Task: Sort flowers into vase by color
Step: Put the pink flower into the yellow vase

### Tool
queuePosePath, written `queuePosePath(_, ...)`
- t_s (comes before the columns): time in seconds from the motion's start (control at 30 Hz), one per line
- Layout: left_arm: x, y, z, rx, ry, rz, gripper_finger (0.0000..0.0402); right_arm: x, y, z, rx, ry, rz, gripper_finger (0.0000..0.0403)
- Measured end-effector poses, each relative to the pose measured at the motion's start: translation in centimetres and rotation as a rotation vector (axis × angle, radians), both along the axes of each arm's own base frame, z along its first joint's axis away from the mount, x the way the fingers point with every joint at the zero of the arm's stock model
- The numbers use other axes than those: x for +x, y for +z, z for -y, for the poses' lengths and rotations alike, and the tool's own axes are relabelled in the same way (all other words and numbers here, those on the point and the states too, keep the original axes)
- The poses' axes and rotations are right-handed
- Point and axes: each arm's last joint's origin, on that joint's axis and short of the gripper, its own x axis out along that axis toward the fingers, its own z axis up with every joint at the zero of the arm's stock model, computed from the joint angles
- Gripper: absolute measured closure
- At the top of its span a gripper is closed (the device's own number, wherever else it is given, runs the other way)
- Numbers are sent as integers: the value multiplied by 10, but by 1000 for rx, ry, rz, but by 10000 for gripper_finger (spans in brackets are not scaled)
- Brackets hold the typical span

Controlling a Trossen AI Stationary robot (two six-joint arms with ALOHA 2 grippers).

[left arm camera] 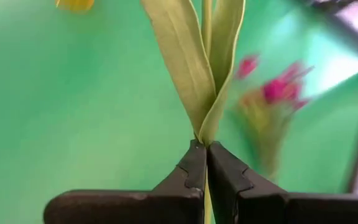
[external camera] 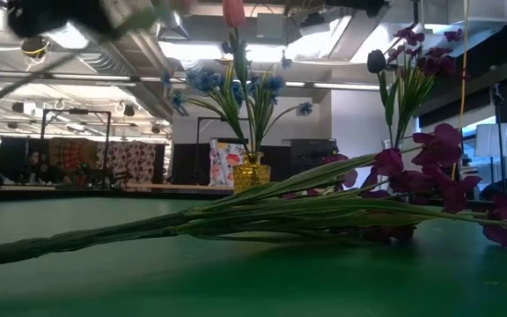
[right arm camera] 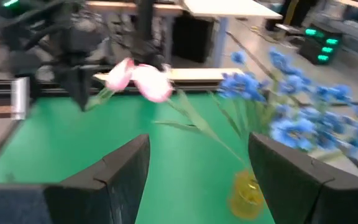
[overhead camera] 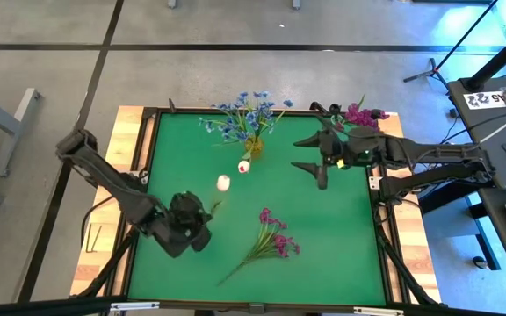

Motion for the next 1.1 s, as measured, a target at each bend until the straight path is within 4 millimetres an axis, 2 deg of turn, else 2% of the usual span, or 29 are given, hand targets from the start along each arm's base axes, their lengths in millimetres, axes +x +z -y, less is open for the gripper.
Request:
queuePosePath(0.33,-2,71,-6,166,-162,425,401,4,12,-6,44,188,131,132)
queuePosePath(0.53,5,105,-13,365,-195,602,401,22,18,-11,94,355,268,132)
queuePosePath(0.8,22,126,-39,475,-238,746,401,53,3,-12,118,409,290,132)
queuePosePath(1.1,35,131,-66,485,-284,815,401,64,-1,-13,161,426,320,132)
